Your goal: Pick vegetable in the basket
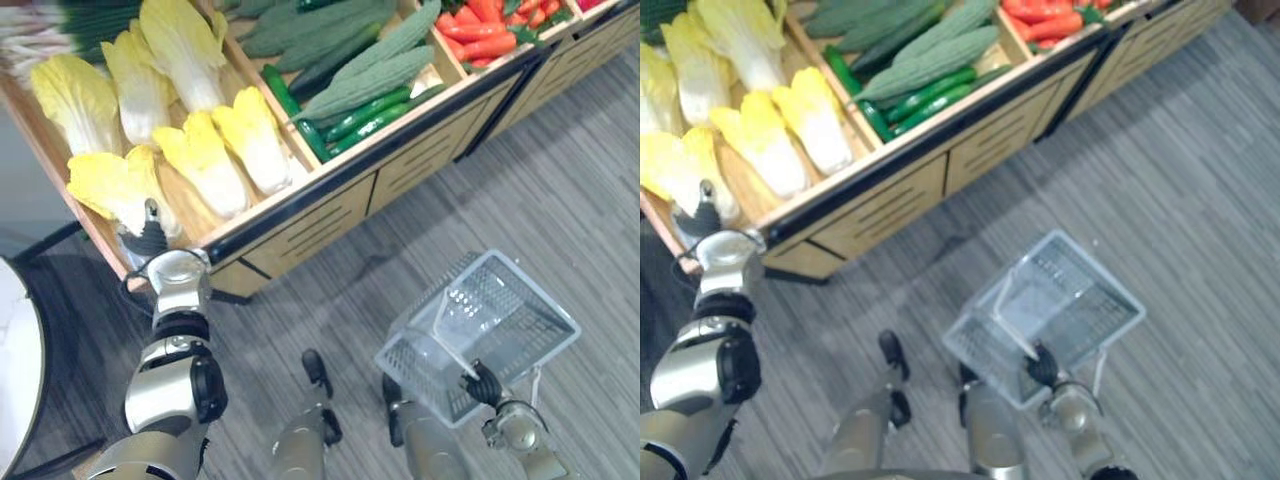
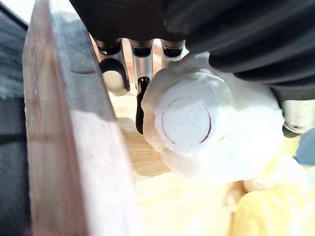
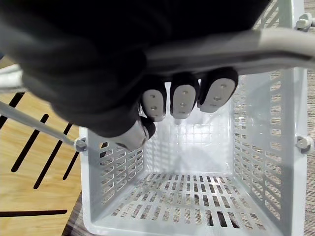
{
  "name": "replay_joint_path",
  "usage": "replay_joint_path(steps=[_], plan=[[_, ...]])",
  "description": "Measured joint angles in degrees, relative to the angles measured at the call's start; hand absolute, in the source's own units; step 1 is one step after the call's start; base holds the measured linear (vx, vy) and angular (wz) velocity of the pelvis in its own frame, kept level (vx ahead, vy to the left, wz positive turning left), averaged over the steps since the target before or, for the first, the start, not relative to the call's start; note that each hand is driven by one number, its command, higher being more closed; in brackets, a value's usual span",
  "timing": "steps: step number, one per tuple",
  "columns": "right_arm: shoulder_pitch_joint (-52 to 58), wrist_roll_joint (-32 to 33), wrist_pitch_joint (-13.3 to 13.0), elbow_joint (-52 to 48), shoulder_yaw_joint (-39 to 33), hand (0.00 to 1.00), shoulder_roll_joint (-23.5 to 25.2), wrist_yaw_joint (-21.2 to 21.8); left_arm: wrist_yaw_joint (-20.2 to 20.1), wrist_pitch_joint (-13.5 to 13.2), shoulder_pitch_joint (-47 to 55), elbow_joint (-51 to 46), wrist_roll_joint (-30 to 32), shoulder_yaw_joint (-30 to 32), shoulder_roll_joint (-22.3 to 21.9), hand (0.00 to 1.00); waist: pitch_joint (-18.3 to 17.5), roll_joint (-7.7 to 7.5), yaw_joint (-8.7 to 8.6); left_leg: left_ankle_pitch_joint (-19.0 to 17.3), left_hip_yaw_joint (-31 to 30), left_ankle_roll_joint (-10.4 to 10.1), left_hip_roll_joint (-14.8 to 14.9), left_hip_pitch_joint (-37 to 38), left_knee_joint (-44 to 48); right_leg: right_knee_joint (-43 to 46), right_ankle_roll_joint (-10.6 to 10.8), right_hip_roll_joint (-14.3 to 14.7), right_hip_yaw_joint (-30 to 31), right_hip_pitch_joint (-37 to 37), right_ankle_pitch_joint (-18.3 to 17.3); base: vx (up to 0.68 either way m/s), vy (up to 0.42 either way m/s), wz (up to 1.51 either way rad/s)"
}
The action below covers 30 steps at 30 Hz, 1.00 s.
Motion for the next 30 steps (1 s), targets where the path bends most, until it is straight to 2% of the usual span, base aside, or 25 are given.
replay_joint_path(steps=[3, 4, 8, 11, 13, 19, 22, 25, 28, 30], plan=[[0.1, 0.0, 0.2, 0.7, -0.4, 1.00, 0.3, -0.1, 3.1, -2.8, 3.6, -7.8, -1.4, -1.7, -4.5, 1.00, -0.1, -0.01, -0.01, 0.1, -1.1, 0.1, -0.2, 0.2, 0.0, -0.6, 0.0, -0.2, -1.1, 1.0, 0.0, 0.04, -0.024, 0.22], [0.1, -0.1, 0.2, 1.0, -0.9, 1.00, 0.7, -0.2, 4.7, -4.0, 5.8, -11.4, -1.4, -2.4, -7.1, 1.00, -0.1, -0.01, -0.01, 0.1, -1.8, 0.1, -0.4, 0.7, 0.0, -0.7, 0.0, -0.3, -1.6, 1.7, 0.0, 0.04, -0.017, 0.21], [0.2, -0.3, 0.3, 2.5, -1.3, 1.00, 2.5, -1.1, 8.1, -4.7, 13.6, -19.6, -2.0, -4.3, -15.1, 1.00, -1.1, -0.64, 0.05, -0.1, -3.3, -0.1, -0.5, 1.3, -0.2, -0.9, 0.0, -0.4, -2.5, 2.9, 0.0, 0.02, -0.024, 0.14], [0.7, -0.5, 0.4, 2.6, -1.7, 1.00, 2.7, -1.1, 9.1, -4.7, 15.8, -22.4, -2.0, -5.0, -17.0, 1.00, -1.2, -0.80, 0.13, -0.3, -4.2, -0.3, -0.5, 1.7, -0.2, -1.0, 0.0, -0.3, -3.4, 3.8, 0.0, -0.01, -0.021, 0.13], [1.3, -1.1, 0.4, 2.5, -2.9, 1.00, 3.4, -1.1, 9.2, -4.7, 17.5, -25.1, -1.9, -5.1, -17.0, 1.00, -1.3, -0.84, 0.16, -0.3, -4.4, -0.3, -0.5, 2.5, -0.2, -1.3, 0.0, -0.3, -3.6, 4.9, 0.0, 0.00, -0.021, 0.12], [4.7, -1.8, 1.1, 2.6, -3.7, 1.00, 4.2, -1.1, 9.2, -4.7, 21.7, -32.3, -0.8, -6.2, -17.1, 1.00, -4.9, -0.65, 0.30, -0.4, -6.3, -0.2, -0.7, 2.9, -0.2, -3.3, 0.2, -0.3, -5.4, 7.1, 0.2, 0.04, -0.022, 0.16], [4.9, -1.8, 1.4, 2.6, -3.7, 1.00, 4.2, -1.0, 8.9, -4.6, 23.0, -34.5, 1.7, -6.9, -17.1, 1.00, -5.6, -0.63, 0.26, -0.4, -6.8, -0.2, -0.8, 3.1, -0.2, -3.8, 0.2, -0.3, -5.9, 7.9, 0.3, 0.06, -0.024, 0.10], [4.7, -1.8, 1.6, 2.6, -5.3, 1.00, 4.1, -0.9, 6.7, -4.2, 26.8, -40.8, 5.8, -9.7, -16.4, 1.00, -6.2, -0.49, 0.43, -0.3, -7.1, -0.2, -1.1, 3.9, -0.2, -4.1, 0.2, -0.5, -6.2, 8.9, 0.3, 0.06, -0.023, 0.06], [3.5, -1.8, 1.6, 2.5, -5.8, 1.00, 1.1, 0.2, 2.5, -4.2, 31.0, -45.3, 10.4, -13.6, -13.4, 1.00, -7.2, 0.27, 0.45, -0.6, -6.9, -0.2, -1.4, 4.8, -0.2, -4.6, 0.2, -0.7, -6.0, 10.0, 0.3, 0.05, -0.014, -0.01], [1.9, -1.8, 1.6, 2.5, -5.8, 1.00, -2.2, 1.5, -1.7, -4.6, 33.7, -48.4, 12.9, -16.3, -10.8, 1.00, -8.6, 1.30, 0.55, -1.0, -6.4, -0.2, -1.4, 5.1, -0.2, -4.7, 0.3, -0.8, -5.5, 10.0, 0.3, 0.03, -0.011, -0.13]])
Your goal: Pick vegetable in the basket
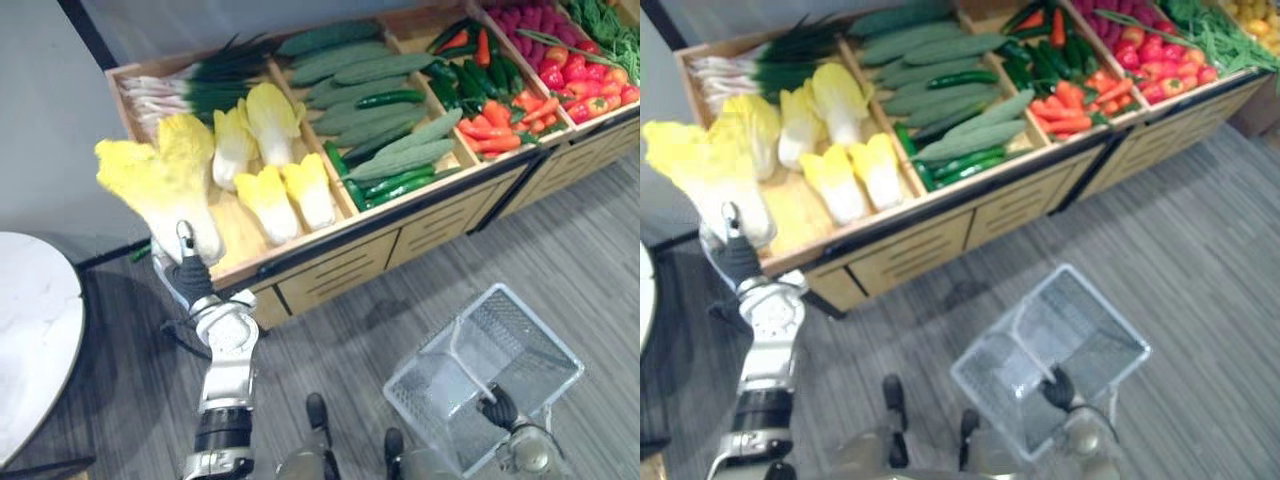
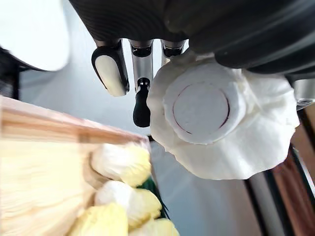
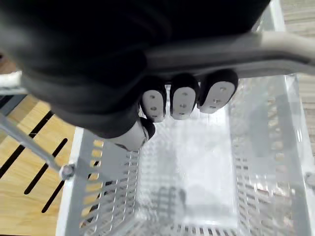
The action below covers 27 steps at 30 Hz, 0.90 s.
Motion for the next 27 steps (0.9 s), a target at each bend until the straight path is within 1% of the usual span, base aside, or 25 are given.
replay_joint_path(steps=[1, 2, 3, 4, 5, 7, 9, 11, 12, 13, 14, 15, 17, 18, 20, 21, 22, 23, 24, 25, 26, 27], plan=[[-0.9, 0.0, 0.0, 0.0, 0.0, 1.00, -1.9, 0.4, -2.0, -0.3, 1.5, -1.9, 1.2, -1.4, 1.1, 1.00, -0.6, 0.67, 0.18, -0.1, 0.6, 0.1, 0.1, 0.3, 0.0, 0.0, 0.1, 0.0, 0.5, 0.0, 0.1, 0.03, -0.013, -0.19], [-1.4, 0.1, -0.1, 0.0, -0.1, 1.00, -2.8, 0.8, -3.3, -0.8, 2.3, -2.6, 1.5, -1.7, 1.5, 1.00, -0.9, 1.02, 0.29, -0.2, 0.9, 0.1, 0.1, 0.4, 0.0, 0.0, 0.2, 0.0, 0.8, 0.0, 0.1, 0.03, -0.013, -0.21], [-2.4, 0.1, -0.1, -0.1, -0.1, 1.00, -4.7, 1.7, -5.5, -1.9, 3.5, -3.6, 2.0, -3.1, 2.2, 1.00, -1.4, 1.77, 0.31, -0.3, 1.3, 0.3, 0.1, 0.7, 0.0, -0.1, 0.2, -0.1, 1.2, 0.1, 0.2, 0.02, -0.010, -0.17], [-3.0, 0.2, -0.1, 0.0, -0.1, 1.00, -6.1, 2.4, -7.6, -2.5, 4.3, -4.0, 2.0, -4.5, 2.8, 1.00, -1.7, 2.26, 0.35, -0.4, 1.6, 0.4, 0.1, 1.0, 0.0, -0.1, 0.3, -0.1, 1.4, 0.3, 0.2, 0.03, -0.011, -0.22], [-4.1, 0.4, -0.2, 0.0, -0.1, 1.00, -7.8, 3.0, -10.7, -3.7, 5.4, -4.6, 1.9, -7.0, 4.1, 1.00, -2.0, 2.76, 0.37, -0.6, 2.4, 0.5, 0.2, 1.6, 0.0, -0.1, 0.3, -0.2, 2.0, 0.6, 0.2, 0.02, -0.009, -0.21], [-5.1, 0.8, -0.2, 0.1, -0.1, 1.00, -9.0, 3.8, -13.2, -4.7, 6.1, -4.7, 1.9, -9.1, 5.4, 1.00, -2.3, 3.01, 0.39, -0.8, 2.9, 0.4, 0.3, 2.0, 0.0, -0.1, 0.3, -0.1, 2.7, 0.7, 0.4, 0.01, -0.012, -0.21], [-6.9, 2.6, -0.4, 0.3, 0.3, 1.00, -11.4, 4.7, -16.6, -6.5, 6.3, -4.7, 1.8, -12.8, 7.7, 1.00, -2.7, 3.48, 0.30, -0.9, 4.1, 0.4, 0.6, 2.0, 0.0, -1.1, 0.4, 0.1, 3.7, 0.6, 1.3, 0.02, -0.017, -0.30], [-9.7, 3.2, -1.1, 0.9, 1.4, 1.00, -14.2, 5.6, -20.5, -8.7, 6.3, -4.7, 0.7, -16.5, 11.5, 1.00, -2.8, 3.61, -0.06, -0.9, 5.8, 0.5, 1.0, 2.1, 0.0, -2.2, 0.5, 0.4, 5.2, 0.5, 2.3, 0.01, -0.009, -0.38], [-10.4, 3.7, -1.2, 1.0, 1.9, 1.00, -15.0, 6.0, -21.5, -9.2, 6.3, -4.8, 0.5, -17.5, 12.6, 1.00, -2.8, 3.63, -0.12, -1.0, 6.0, 0.4, 1.0, 2.1, 0.0, -2.2, 0.6, 0.4, 5.7, 0.4, 2.5, 0.01, -0.003, -0.35], [-11.9, 4.5, -1.6, 1.6, 3.2, 1.00, -16.7, 6.6, -23.4, -10.1, 6.2, -4.8, -0.8, -19.7, 14.9, 1.00, -2.8, 3.67, -0.17, -1.0, 7.2, 0.5, 1.1, 2.4, 0.0, -2.2, 0.7, 0.4, 6.6, 0.1, 2.7, 0.01, 0.001, -0.31], [-12.6, 4.7, -1.7, 2.0, 3.6, 1.00, -17.3, 6.8, -24.2, -10.7, 6.2, -4.8, -1.5, -21.0, 16.2, 1.00, -2.8, 3.68, -0.15, -0.9, 7.6, 0.6, 1.1, 2.5, 0.0, -2.2, 0.8, 0.4, 7.1, 0.0, 2.9, 0.01, 0.002, -0.39], [-13.8, 5.0, -1.7, 2.4, 4.1, 1.00, -18.3, 7.1, -25.8, -11.4, 6.1, -4.9, -1.7, -23.8, 18.7, 1.00, -2.8, 3.71, -0.17, -0.8, 8.7, 0.7, 1.2, 3.0, 0.0, -2.2, 0.9, 0.4, 8.0, 0.1, 3.1, 0.00, 0.002, -0.35], [-15.4, 6.0, -1.7, 2.4, 5.7, 1.00, -19.8, 7.6, -29.0, -12.4, 5.8, -5.3, -4.1, -28.2, 22.3, 1.00, -2.9, 3.80, -0.16, -1.3, 10.3, 0.8, 1.4, 4.1, 0.0, -2.3, 1.1, 0.4, 9.5, 0.5, 3.6, 0.00, 0.003, -0.38], [-15.6, 6.4, -1.7, 2.3, 6.2, 1.00, -20.1, 7.6, -30.1, -12.6, 5.7, -5.6, -5.4, -29.4, 23.0, 1.00, -3.0, 4.00, -0.19, -1.8, 10.6, 0.7, 1.6, 4.3, 0.0, -2.6, 1.1, 0.5, 9.8, 0.7, 3.9, -0.02, 0.006, -0.36], [-15.7, 7.6, -1.6, 0.2, 7.3, 1.00, -21.0, 7.6, -33.0, -13.4, 5.5, -7.2, -8.4, -33.0, 23.9, 1.00, -4.0, 4.63, -0.14, -2.9, 13.2, 0.9, 2.1, 4.5, 0.0, -3.6, 1.2, 0.5, 10.8, 0.6, 5.2, -0.03, 0.009, -0.35], [-15.7, 7.6, -1.6, -0.9, 7.3, 1.00, -21.0, 7.7, -33.9, -13.6, 5.0, -7.6, -9.7, -34.4, 23.9, 1.00, -4.2, 4.86, -0.17, -3.7, 14.7, 0.0, 2.4, 4.8, 0.0, -4.0, 1.1, 0.4, 10.9, 0.6, 5.9, -0.03, 0.035, -0.32], [-15.6, 7.7, -1.6, -2.6, 7.5, 1.00, -21.0, 7.9, -34.7, -13.8, 4.0, -8.1, -10.5, -36.6, 24.0, 1.00, -4.4, 4.43, -0.30, -5.5, 19.1, -2.2, 2.3, 5.4, 0.4, -4.7, 1.1, -0.8, 11.0, 0.5, 6.7, -0.02, 0.047, -0.18], [-15.6, 8.3, -1.6, -3.4, 7.5, 1.00, -21.1, 8.2, -35.2, -13.8, 3.2, -8.3, -10.7, -37.7, 24.1, 1.00, -4.7, 4.07, -0.34, -6.0, 21.3, -0.4, 2.5, 5.0, 2.8, -5.5, 1.2, -1.7, 10.8, 0.5, 6.7, 0.02, 0.041, -0.17], [-15.6, 8.9, -1.6, -4.7, 7.7, 1.00, -21.4, 8.8, -36.2, -13.9, 2.1, -8.9, -11.8, -39.7, 24.1, 1.00, -4.8, 4.05, -0.19, -7.6, 23.2, 1.4, 4.7, 4.0, 10.0, -6.1, 1.5, -2.4, 10.6, 0.5, 7.0, 0.07, -0.005, -0.21], [-15.5, 9.7, -1.5, -7.2, 8.7, 1.00, -22.4, 9.0, -37.7, -14.5, 1.2, -10.3, -12.7, -42.4, 24.1, 1.00, -5.4, 4.97, -0.32, -12.0, 23.9, -0.2, 8.1, 4.2, 14.0, -5.8, 1.9, -2.3, 11.0, -0.1, 7.1, 0.07, -0.018, -0.18], [-15.5, 9.9, -1.5, -8.2, 8.9, 1.00, -22.5, 9.0, -38.7, -14.8, 0.1, -11.0, -12.8, -43.9, 24.2, 1.00, -5.7, 5.37, -0.43, -11.9, 24.9, -0.2, 7.5, 4.4, 13.1, -5.4, 2.2, -2.8, 11.2, -0.5, 7.3, 0.03, 0.011, -0.23], [-15.5, 10.5, -1.5, -9.1, 9.9, 1.00, -22.5, 9.2, -39.5, -15.0, -0.5, -11.8, -13.2, -45.1, 24.8, 1.00, -5.9, 5.36, -0.24, -11.4, 25.8, -0.2, 6.5, 5.5, 11.3, -5.3, 2.7, -3.4, 11.7, -0.6, 7.6, -0.03, 0.078, -0.12]])
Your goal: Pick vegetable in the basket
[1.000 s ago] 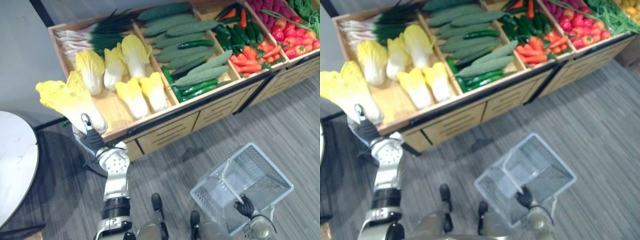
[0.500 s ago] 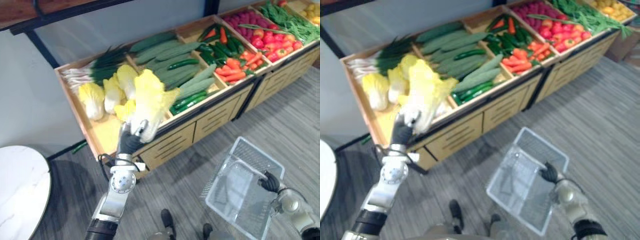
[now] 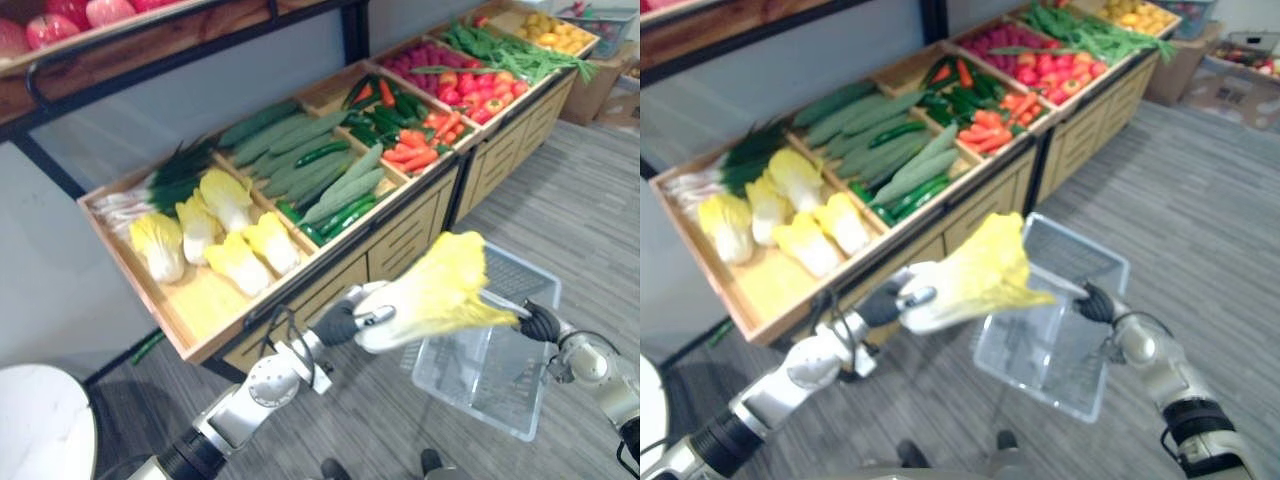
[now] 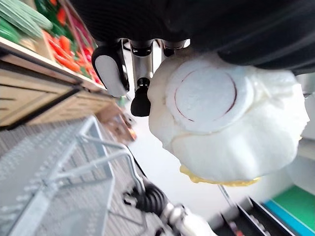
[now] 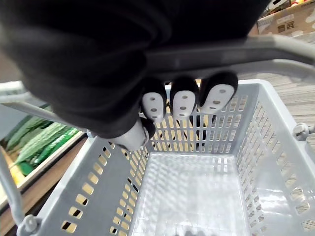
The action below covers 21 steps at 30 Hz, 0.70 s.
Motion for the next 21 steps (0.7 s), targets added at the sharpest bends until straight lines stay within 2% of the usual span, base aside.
replay_joint_path(steps=[2, 4, 6, 9, 12, 18, 21], plan=[[0.0, 0.8, 0.0, -2.4, 2.2, 1.00, 0.1, 1.1, -1.8, -0.3, -0.7, -1.4, -1.9, -2.9, 2.0, 1.00, -0.3, -1.12, -0.10, 0.4, 1.3, -0.2, -1.6, 1.5, -3.3, 0.0, 0.5, -0.8, 0.3, 0.0, 0.3, -0.06, 0.095, -0.04], [0.0, 0.8, -0.1, -4.2, 2.8, 1.00, 0.1, 2.0, -2.8, -0.4, -1.2, -1.8, -3.5, -5.6, 3.3, 1.00, -0.7, -2.06, -0.04, 0.9, 3.7, -0.7, -1.9, 2.2, -4.9, 0.3, 0.9, -1.0, 0.3, -0.6, 0.6, -0.04, 0.036, 0.05], [-0.8, 1.0, -0.5, -5.7, 3.9, 1.00, 0.1, 2.2, -4.2, -0.4, -2.0, -1.7, -3.8, -9.5, 3.5, 1.00, -1.3, -2.83, -0.09, 2.8, 4.1, -1.4, -2.8, 3.0, -8.2, 0.5, 1.1, -0.9, 0.1, -0.8, 0.8, -0.05, 0.003, 0.08], [-2.7, 1.1, -0.6, -7.1, 5.4, 1.00, 0.0, 3.3, -5.4, -0.4, -3.4, -1.7, -3.8, -13.3, 3.1, 1.00, -1.4, -3.18, -0.23, 4.5, 5.9, -2.9, -3.0, 4.6, -11.2, 0.9, 1.2, -0.5, 0.1, -0.9, 0.8, -0.06, -0.011, -0.03], [-5.6, 1.4, -0.5, -7.5, 6.6, 1.00, 0.0, 4.4, -6.4, -0.4, -4.8, -1.2, -3.7, -16.2, 2.8, 1.00, -1.5, -3.15, -0.72, 5.3, 7.0, -3.3, -2.6, 4.6, -11.2, 0.9, 1.2, 0.0, 0.6, -1.5, 0.8, -0.06, -0.035, -0.17], [-9.4, 1.4, -0.3, -9.7, 10.0, 1.00, -0.4, 4.7, -7.8, -0.1, -5.0, 5.3, -2.5, -17.4, 0.7, 1.00, -2.2, -3.70, -2.05, 6.2, 10.4, -3.0, -2.4, 5.9, -11.2, 0.3, 1.5, 0.5, 3.6, -1.7, 0.9, -0.03, -0.001, -0.28], [-10.7, 2.7, -0.3, -11.3, 12.7, 1.00, -0.3, 5.8, -8.0, 0.1, -5.0, 9.8, 2.0, -17.4, 0.0, 1.00, -3.1, -4.64, -3.14, 6.1, 11.9, -2.9, -2.4, 6.8, -11.2, 0.3, 1.6, 0.9, 5.1, -1.8, 1.0, -0.02, 0.007, -0.29]])
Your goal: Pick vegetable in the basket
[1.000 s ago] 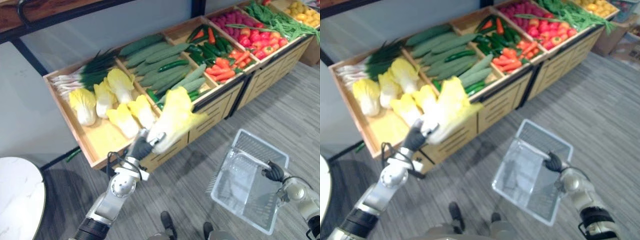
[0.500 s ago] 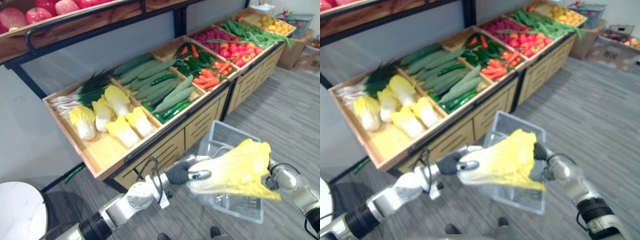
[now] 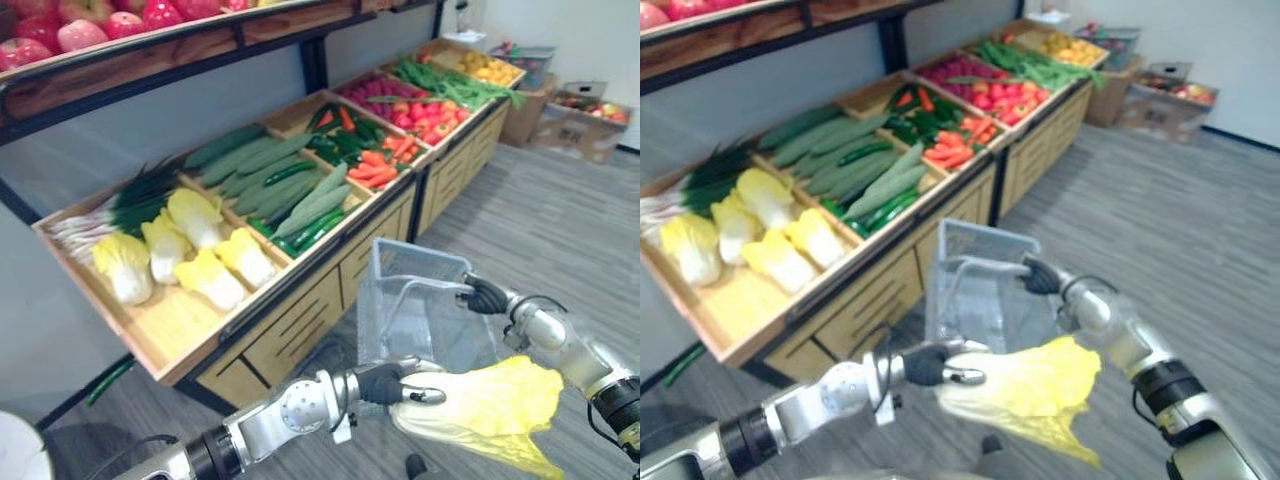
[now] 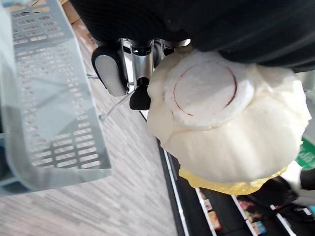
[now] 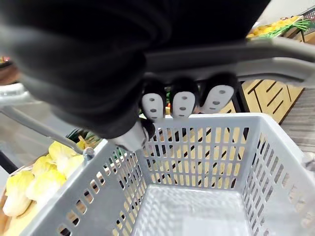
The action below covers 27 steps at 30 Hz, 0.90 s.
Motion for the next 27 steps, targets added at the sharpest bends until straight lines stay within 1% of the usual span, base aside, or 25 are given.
replay_joint_path(steps=[1, 4, 6, 9, 11, 12, 14, 17, 19, 21, 22, 24, 27], plan=[[-0.8, 0.5, 0.0, -0.4, 0.6, 1.00, 0.0, 0.3, 0.0, 0.1, 0.0, 2.5, 2.4, 0.1, -1.3, 1.00, -0.4, -0.40, -0.27, -0.1, 0.9, 0.0, 0.0, 0.5, 0.0, 0.0, 0.1, 0.2, 0.9, -0.1, 0.0, -0.01, 0.008, -0.24], [-1.8, 0.6, 0.1, -1.3, 1.1, 1.00, 0.0, 1.3, 0.0, 0.4, 0.1, 5.9, 5.1, 0.5, -3.5, 1.00, -0.8, -0.78, -0.13, -0.2, 2.3, 0.0, 0.2, 1.5, 0.0, 0.1, 0.1, 0.8, 2.5, 0.0, 0.1, -0.01, 0.003, -0.30], [-3.1, 0.5, 0.3, -1.8, 2.2, 1.00, 0.0, 1.5, 0.0, 0.5, 0.1, 8.4, 8.3, 2.0, -5.5, 1.00, -1.0, -1.00, -0.35, -0.3, 3.2, -0.1, 0.5, 1.9, 0.0, 0.1, 0.1, 1.2, 3.4, 0.0, 0.0, -0.02, -0.005, -0.26], [-4.1, 0.6, 0.3, -2.8, 3.5, 1.00, 0.2, 2.4, 0.1, 0.5, 0.2, 11.5, 11.2, 4.9, -8.1, 1.00, -1.0, -1.09, -0.26, -0.3, 5.4, -0.1, 0.9, 3.1, 0.0, 0.2, 0.1, 2.1, 5.5, -0.1, 0.1, -0.01, -0.003, -0.39], [-5.2, 0.6, 0.5, -3.8, 4.8, 1.00, 0.2, 3.0, 0.7, 0.7, 0.6, 13.3, 13.1, 7.2, -9.5, 1.00, -1.1, -1.11, -0.21, -0.5, 7.1, -0.4, 1.2, 3.9, 0.0, 0.2, 0.3, 2.8, 7.1, -0.3, -0.1, -0.01, -0.011, -0.43], [-5.6, 0.6, 0.5, -4.9, 5.1, 1.00, 0.2, 3.7, 1.8, 1.3, 0.6, 14.6, 14.4, 8.8, -10.8, 1.00, -1.1, -1.19, -0.34, -0.5, 8.0, -0.4, 1.3, 3.9, 0.0, 0.3, 0.4, 3.2, 8.0, -1.0, -0.2, 0.00, -0.016, -0.35], [-5.8, 0.8, 0.5, -5.0, 5.3, 1.00, 0.2, 4.2, 2.7, 1.6, 0.7, 16.2, 16.1, 10.3, -12.3, 1.00, -1.1, -1.24, -0.42, -0.5, 9.2, -0.5, 1.4, 3.9, 0.1, 0.4, 0.5, 3.6, 9.2, -1.3, -0.1, 0.02, -0.014, -0.34], [-5.8, 0.9, 0.8, -5.8, 5.4, 1.00, 0.2, 5.3, 3.7, 1.7, 0.8, 18.9, 19.1, 12.3, -14.1, 1.00, -1.1, -1.29, -0.76, -0.7, 10.5, -0.7, 1.6, 4.0, 0.4, 0.5, 0.2, 4.1, 10.5, -2.1, 0.2, 0.03, -0.010, -0.26], [-5.8, 1.2, 1.3, -6.8, 5.8, 1.00, 0.2, 6.4, 4.7, 2.5, 1.1, 20.4, 21.9, 14.5, -16.0, 1.00, -1.1, -1.29, -1.04, -0.9, 11.8, -1.1, 1.8, 4.3, 0.4, 0.5, 0.0, 4.7, 11.9, -2.3, 0.6, 0.04, -0.013, -0.30], [-5.8, 2.7, 1.3, -7.0, 5.9, 1.00, 0.2, 7.2, 5.7, 3.0, 1.4, 20.6, 22.4, 15.8, -17.1, 1.00, -1.1, -1.28, -1.10, -1.1, 12.3, -1.3, 1.9, 4.6, 0.4, 0.5, 0.0, 4.9, 12.4, -2.3, 0.6, 0.04, -0.023, -0.21], [-5.7, 3.5, 1.3, -7.2, 5.9, 1.00, 0.2, 7.6, 6.8, 3.3, 1.3, 21.4, 22.4, 17.4, -18.5, 1.00, -1.1, -1.26, -1.51, -1.3, 12.6, -1.6, 1.9, 4.6, 0.4, 0.4, 0.0, 5.0, 12.6, -2.4, 0.6, 0.04, -0.035, -0.14], [-5.7, 4.5, 1.5, -7.8, 5.9, 1.00, 0.2, 7.7, 7.5, 4.1, 1.3, 21.8, 22.5, 18.9, -19.9, 1.00, -1.0, -1.22, -1.53, -1.4, 12.9, -1.8, 2.0, 4.5, 0.5, 0.5, -0.1, 5.2, 12.9, -2.6, 0.6, 0.03, -0.029, -0.12], [-5.3, 4.8, 1.5, -9.4, 6.0, 1.00, 0.2, 8.8, 8.9, 5.8, 1.1, 22.8, 24.4, 20.9, -21.9, 1.00, -0.8, -0.85, -1.36, -3.3, 13.1, -2.2, 3.8, 4.3, 4.2, 1.1, -0.1, 5.5, 13.9, -2.5, 0.7, 0.04, -0.048, -0.06]])
